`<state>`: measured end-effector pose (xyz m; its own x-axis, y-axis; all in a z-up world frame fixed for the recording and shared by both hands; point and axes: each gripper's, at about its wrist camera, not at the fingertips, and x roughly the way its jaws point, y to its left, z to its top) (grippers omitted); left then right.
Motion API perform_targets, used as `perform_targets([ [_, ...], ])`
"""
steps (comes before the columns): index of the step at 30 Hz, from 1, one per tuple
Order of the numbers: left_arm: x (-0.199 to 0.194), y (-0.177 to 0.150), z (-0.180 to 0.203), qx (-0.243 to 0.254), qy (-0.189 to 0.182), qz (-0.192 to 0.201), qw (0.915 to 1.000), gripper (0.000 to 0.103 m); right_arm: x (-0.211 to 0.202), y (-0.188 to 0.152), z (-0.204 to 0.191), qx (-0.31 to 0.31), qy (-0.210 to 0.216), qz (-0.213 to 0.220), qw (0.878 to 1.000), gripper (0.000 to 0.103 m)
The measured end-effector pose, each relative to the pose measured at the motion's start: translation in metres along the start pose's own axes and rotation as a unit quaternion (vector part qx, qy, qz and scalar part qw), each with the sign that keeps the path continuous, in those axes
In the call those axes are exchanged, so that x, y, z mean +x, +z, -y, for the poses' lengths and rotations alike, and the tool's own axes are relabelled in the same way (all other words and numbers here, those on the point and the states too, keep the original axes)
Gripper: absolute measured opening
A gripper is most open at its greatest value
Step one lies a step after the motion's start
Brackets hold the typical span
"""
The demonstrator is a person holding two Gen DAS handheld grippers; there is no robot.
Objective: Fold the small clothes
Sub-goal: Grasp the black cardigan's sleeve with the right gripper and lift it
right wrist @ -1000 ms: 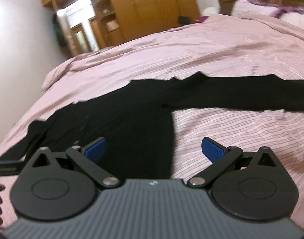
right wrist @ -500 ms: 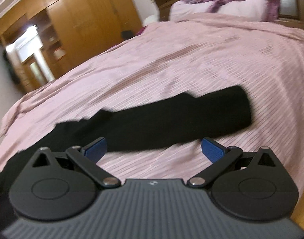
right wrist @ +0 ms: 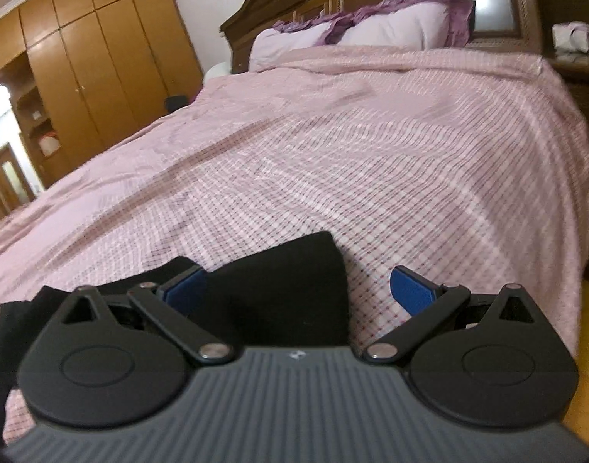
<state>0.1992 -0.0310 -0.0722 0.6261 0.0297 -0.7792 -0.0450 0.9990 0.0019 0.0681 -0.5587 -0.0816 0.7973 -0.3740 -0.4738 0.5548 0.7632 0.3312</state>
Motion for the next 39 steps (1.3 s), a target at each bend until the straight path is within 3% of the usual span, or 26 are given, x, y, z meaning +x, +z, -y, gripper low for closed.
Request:
perform_targets([
  [3, 0.002, -0.004, 0.001, 0.008, 0.005, 0.005, 0.9999, 0.103, 0.012, -0.004, 0.004, 0.026, 0.027, -0.020, 0.999, 0.103],
  [8, 0.004, -0.008, 0.001, 0.008, 0.003, 0.008, 0.9999, 0.103, 0.018, -0.013, 0.007, 0.046, 0.041, -0.010, 0.998, 0.103],
  [14, 0.006, -0.009, 0.003, 0.013, 0.011, 0.009, 0.9998, 0.103, 0.015, -0.011, 0.003, 0.006, 0.049, -0.028, 0.998, 0.103],
  [15, 0.006, -0.009, 0.004, 0.014, 0.012, 0.009, 0.9998, 0.103, 0.014, -0.010, 0.001, 0.002, 0.050, -0.032, 0.998, 0.099],
  [17, 0.005, -0.010, 0.005, 0.013, 0.012, 0.010, 0.9998, 0.103, 0.011, -0.006, -0.003, -0.003, 0.070, -0.039, 0.997, 0.076],
  [20, 0.005, -0.012, 0.005, 0.014, 0.012, 0.015, 0.9997, 0.103, 0.004, -0.006, -0.008, -0.008, 0.100, -0.039, 0.994, 0.076],
  [24, 0.004, -0.014, 0.004, 0.014, 0.011, 0.018, 0.9997, 0.103, 0.008, -0.012, 0.006, 0.012, 0.089, -0.045, 0.995, 0.074],
  [27, 0.004, -0.013, 0.004, 0.015, 0.011, 0.016, 0.9997, 0.103, 0.007, -0.016, 0.019, 0.039, 0.112, -0.034, 0.992, 0.073],
  [36, 0.003, -0.017, 0.005, 0.018, 0.012, 0.033, 0.9992, 0.103, 0.018, -0.014, 0.021, 0.076, 0.117, -0.037, 0.990, 0.075],
  [37, 0.003, -0.018, 0.005, 0.019, 0.012, 0.034, 0.9992, 0.103, 0.017, -0.013, 0.020, 0.078, 0.114, -0.038, 0.990, 0.069],
  [38, 0.002, -0.018, 0.005, 0.021, 0.012, 0.035, 0.9991, 0.103, 0.013, -0.014, 0.020, 0.078, 0.102, -0.039, 0.991, 0.050],
  [39, 0.002, -0.018, 0.005, 0.022, 0.011, 0.036, 0.9991, 0.103, 0.012, -0.013, 0.021, 0.080, 0.089, -0.041, 0.992, 0.039],
])
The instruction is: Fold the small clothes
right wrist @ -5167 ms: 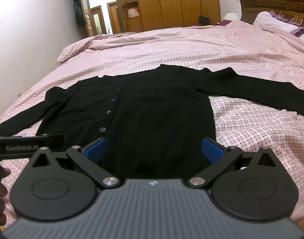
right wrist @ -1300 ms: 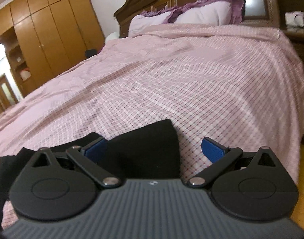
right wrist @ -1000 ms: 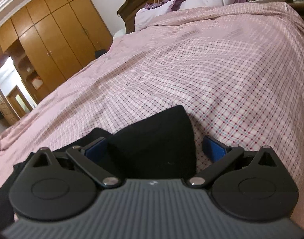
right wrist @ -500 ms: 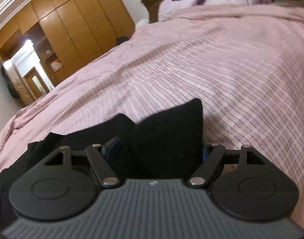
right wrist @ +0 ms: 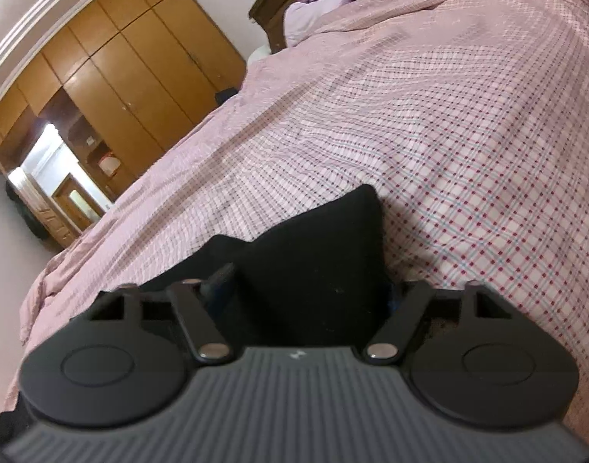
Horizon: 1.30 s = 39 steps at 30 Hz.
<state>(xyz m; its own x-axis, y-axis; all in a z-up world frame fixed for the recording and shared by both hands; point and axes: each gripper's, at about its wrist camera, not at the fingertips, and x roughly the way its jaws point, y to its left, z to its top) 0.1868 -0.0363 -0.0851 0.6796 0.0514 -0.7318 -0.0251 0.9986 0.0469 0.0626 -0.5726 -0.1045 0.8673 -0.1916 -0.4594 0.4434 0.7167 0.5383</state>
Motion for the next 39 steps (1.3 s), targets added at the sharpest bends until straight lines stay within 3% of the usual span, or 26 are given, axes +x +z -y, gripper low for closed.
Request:
perform_targets([
  [1, 0.000, 0.000, -0.001, 0.000, -0.002, 0.001, 1.0000, 0.103, -0.002, 0.002, 0.002, 0.013, -0.002, -0.002, 1.000, 0.024],
  [2, -0.001, 0.000, -0.002, 0.000, -0.004, 0.001, 1.0000, 0.103, -0.005, 0.004, 0.006, 0.038, 0.010, -0.004, 0.999, 0.017],
  [4, -0.002, 0.001, -0.004, -0.001, -0.008, 0.001, 1.0000, 0.103, -0.012, 0.009, 0.006, 0.071, 0.026, 0.000, 0.997, 0.016],
  [10, -0.008, 0.005, -0.005, -0.004, -0.006, -0.007, 0.9999, 0.103, -0.042, 0.029, -0.033, 0.057, 0.080, 0.037, 0.994, 0.015],
  [15, -0.015, 0.004, -0.009, -0.010, -0.010, -0.007, 0.9999, 0.103, -0.058, 0.047, -0.082, 0.021, 0.126, 0.040, 0.991, 0.014],
  [28, -0.044, 0.003, -0.026, 0.011, -0.027, 0.010, 0.9995, 0.103, -0.047, 0.053, -0.215, -0.027, 0.229, -0.001, 0.973, 0.014],
  [32, -0.048, 0.004, -0.035, 0.005, -0.016, -0.009, 0.9998, 0.103, -0.043, 0.049, -0.251, -0.038, 0.252, -0.017, 0.967, 0.014],
  [39, -0.060, 0.003, -0.059, 0.002, 0.004, 0.001, 1.0000, 0.103, -0.038, 0.034, -0.322, -0.076, 0.294, -0.047, 0.951, 0.014],
])
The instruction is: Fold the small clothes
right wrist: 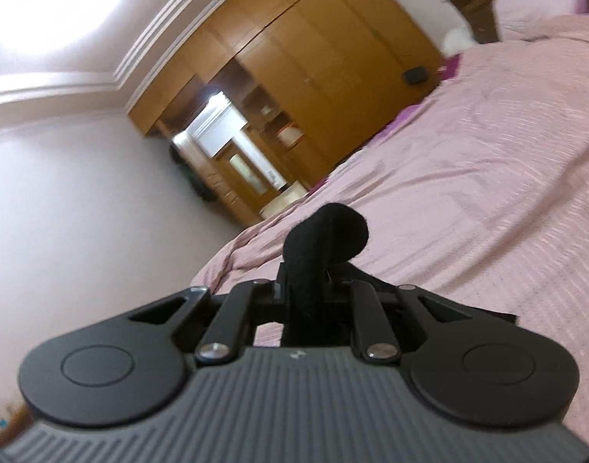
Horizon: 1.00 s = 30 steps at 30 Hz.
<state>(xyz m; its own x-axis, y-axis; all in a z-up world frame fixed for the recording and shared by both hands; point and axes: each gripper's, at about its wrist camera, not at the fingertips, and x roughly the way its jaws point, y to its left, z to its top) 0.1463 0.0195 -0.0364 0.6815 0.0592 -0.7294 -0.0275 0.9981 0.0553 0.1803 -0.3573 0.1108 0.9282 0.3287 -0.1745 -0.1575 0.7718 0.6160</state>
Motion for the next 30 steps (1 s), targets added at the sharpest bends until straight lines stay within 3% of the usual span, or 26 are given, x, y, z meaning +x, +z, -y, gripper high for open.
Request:
perform_targets([
  [13, -0.019, 0.000, -0.060, -0.046, 0.035, 0.021, 0.9981, 0.103, 0.072, -0.029, -0.088, -0.047, 0.090, -0.074, 0.992, 0.014],
  [20, -0.024, -0.005, -0.077, -0.056, 0.050, 0.024, 0.9969, 0.103, 0.119, -0.087, -0.112, -0.038, 0.115, -0.140, 0.983, 0.014],
  [30, -0.020, -0.012, -0.091, -0.064, 0.052, 0.022, 0.9964, 0.103, 0.184, -0.183, -0.127, -0.042, 0.090, -0.235, 0.967, 0.014],
])
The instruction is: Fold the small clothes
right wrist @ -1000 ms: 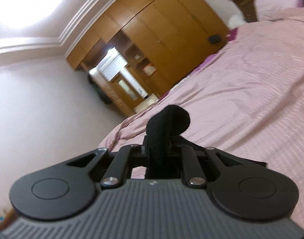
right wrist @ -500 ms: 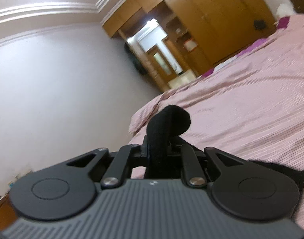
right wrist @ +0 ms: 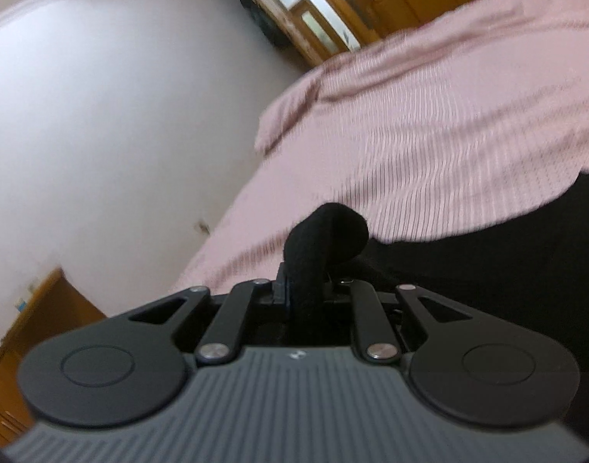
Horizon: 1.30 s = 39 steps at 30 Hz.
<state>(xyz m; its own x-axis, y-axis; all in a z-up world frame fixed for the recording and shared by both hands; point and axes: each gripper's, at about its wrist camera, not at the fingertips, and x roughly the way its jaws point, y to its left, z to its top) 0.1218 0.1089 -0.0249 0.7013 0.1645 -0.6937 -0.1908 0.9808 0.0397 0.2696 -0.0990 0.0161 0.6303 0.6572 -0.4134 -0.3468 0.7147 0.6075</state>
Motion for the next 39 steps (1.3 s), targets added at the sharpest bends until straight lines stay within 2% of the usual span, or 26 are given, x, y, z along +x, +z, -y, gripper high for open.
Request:
perform_targets([
  [5, 0.007, -0.002, -0.006, -0.007, -0.002, -0.006, 1.0000, 0.103, 0.028, -0.018, 0.004, 0.006, 0.002, -0.029, 1.000, 0.015],
  [11, 0.015, -0.003, -0.012, -0.017, -0.003, -0.016, 0.9997, 0.103, 0.048, -0.023, 0.003, 0.018, 0.007, -0.050, 0.999, 0.019],
  [15, 0.017, -0.005, -0.013, -0.019, -0.001, -0.020, 0.9996, 0.103, 0.046, -0.025, -0.003, 0.003, -0.008, -0.039, 0.999, 0.036],
  [17, 0.016, -0.005, -0.012, -0.018, -0.001, -0.020, 0.9996, 0.103, 0.043, -0.022, -0.004, -0.006, -0.002, -0.028, 1.000, 0.058],
  [18, 0.016, -0.005, -0.011, -0.017, -0.002, -0.020, 0.9997, 0.103, 0.038, -0.021, -0.005, -0.008, 0.002, -0.021, 1.000, 0.061],
  [23, 0.012, -0.003, -0.007, -0.010, -0.008, -0.010, 0.9999, 0.103, 0.011, -0.019, 0.002, -0.008, 0.013, -0.013, 1.000, 0.062],
  [28, 0.008, 0.009, -0.001, -0.003, -0.021, 0.011, 0.9997, 0.103, -0.035, -0.026, 0.031, -0.010, -0.043, 0.000, 0.999, 0.062],
  [34, 0.016, 0.037, 0.014, -0.003, -0.041, 0.051, 0.9979, 0.103, -0.091, -0.031, 0.072, -0.017, -0.124, 0.042, 0.991, 0.062],
  [39, 0.045, 0.061, 0.031, -0.009, -0.050, 0.061, 0.9968, 0.103, -0.114, -0.023, 0.113, 0.028, -0.144, 0.069, 0.987, 0.061],
])
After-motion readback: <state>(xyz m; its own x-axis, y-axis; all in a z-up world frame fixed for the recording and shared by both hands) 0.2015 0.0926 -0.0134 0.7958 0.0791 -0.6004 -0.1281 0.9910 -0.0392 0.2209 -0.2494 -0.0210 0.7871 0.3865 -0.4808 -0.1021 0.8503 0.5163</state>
